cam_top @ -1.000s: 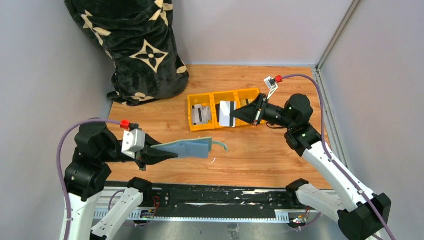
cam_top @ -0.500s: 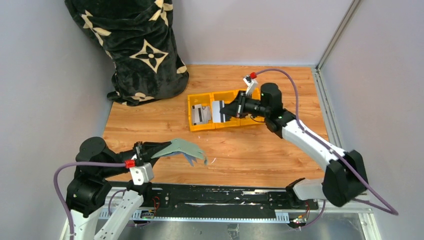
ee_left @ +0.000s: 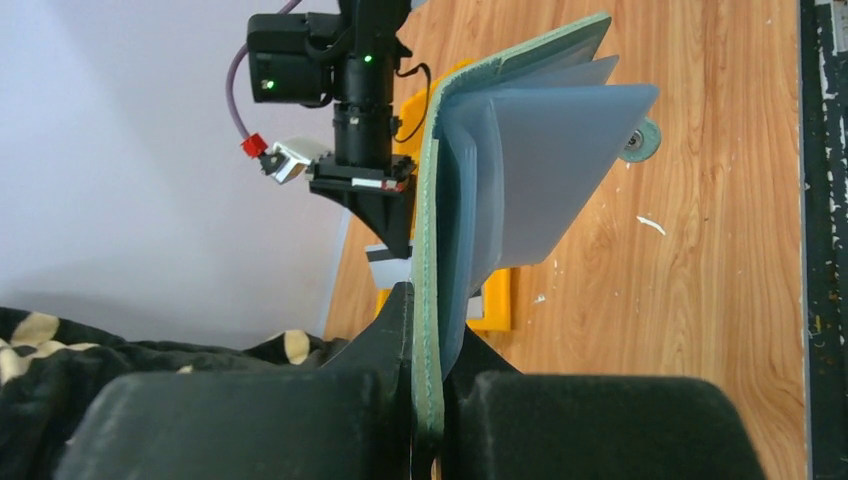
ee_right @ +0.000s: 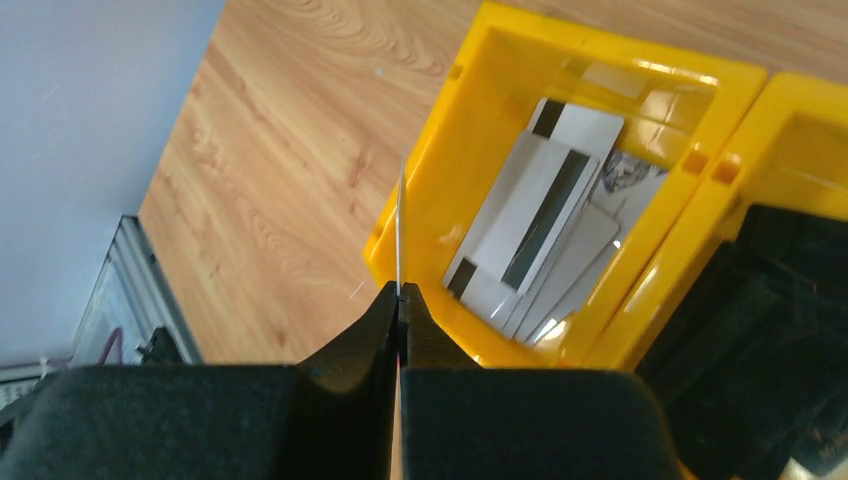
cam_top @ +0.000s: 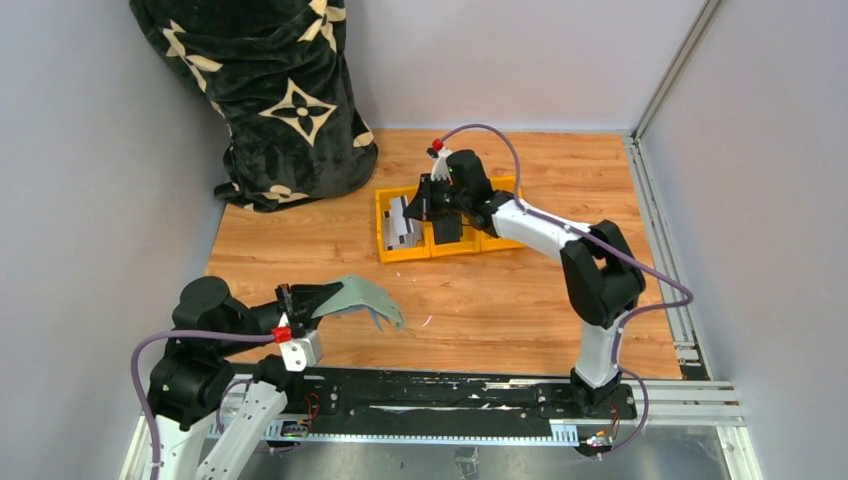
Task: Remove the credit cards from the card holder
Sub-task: Place the credit card in the storage box, then place the card holder at the center of the board.
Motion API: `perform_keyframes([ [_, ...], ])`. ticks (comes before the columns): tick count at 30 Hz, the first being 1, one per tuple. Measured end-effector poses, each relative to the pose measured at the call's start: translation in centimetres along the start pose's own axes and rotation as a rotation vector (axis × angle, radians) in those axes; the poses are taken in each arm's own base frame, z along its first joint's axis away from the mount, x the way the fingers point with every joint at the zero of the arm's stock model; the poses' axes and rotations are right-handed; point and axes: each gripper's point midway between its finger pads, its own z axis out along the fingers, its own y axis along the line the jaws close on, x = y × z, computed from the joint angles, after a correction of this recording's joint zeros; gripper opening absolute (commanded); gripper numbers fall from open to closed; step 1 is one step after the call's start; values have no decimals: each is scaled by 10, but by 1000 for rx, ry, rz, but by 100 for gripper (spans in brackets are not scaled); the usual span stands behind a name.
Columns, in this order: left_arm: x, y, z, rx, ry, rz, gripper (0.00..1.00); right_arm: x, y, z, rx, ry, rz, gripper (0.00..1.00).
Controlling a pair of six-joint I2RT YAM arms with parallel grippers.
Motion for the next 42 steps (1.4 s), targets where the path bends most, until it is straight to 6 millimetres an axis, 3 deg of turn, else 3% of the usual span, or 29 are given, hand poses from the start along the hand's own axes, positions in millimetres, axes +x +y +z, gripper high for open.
perform_keyframes([
  [6, 18, -12, 3, 18, 41, -31, 0, 4, -20, 42, 70, 32, -31, 1],
  [9, 21, -16, 3, 25, 52, -37, 0, 15, -27, 59, 111, 67, -49, 20],
  [13, 21, -19, 1, 23, 50, -22, 0, 30, -34, 58, 165, 111, -56, 51],
  [15, 23, -21, 1, 24, 49, -12, 0, 30, -33, 51, 181, 107, -62, 60],
  [18, 28, -25, 3, 35, 52, -2, 0, 21, -18, 21, 181, 71, -86, 62],
  [20, 32, -28, 5, 45, 55, 4, 0, 1, 5, -8, 155, 3, -111, 59],
  [22, 36, -31, 7, 54, 59, 9, 0, -22, 39, -42, 94, -100, -153, 51],
  [25, 39, -33, 9, 67, 62, 17, 0, -32, 88, -84, -6, -210, -209, 44],
  [27, 42, -34, 11, 80, 63, 19, 0, -20, 122, -99, -88, -234, -243, 38],
  [29, 45, -34, 14, 94, 67, 20, 0, 8, 147, -101, -155, -204, -268, 34],
  [30, 47, -34, 15, 102, 69, 20, 0, 33, 159, -98, -188, -160, -280, 33],
  [35, 59, -38, 22, 141, 85, 14, 0, 121, 187, -83, -250, 19, -326, 30],
  [38, 66, -42, 25, 165, 96, 5, 0, 139, 197, -77, -266, 51, -334, 29],
  [42, 72, -43, 28, 181, 106, 7, 0, 143, 201, -65, -273, 47, -300, 30],
])
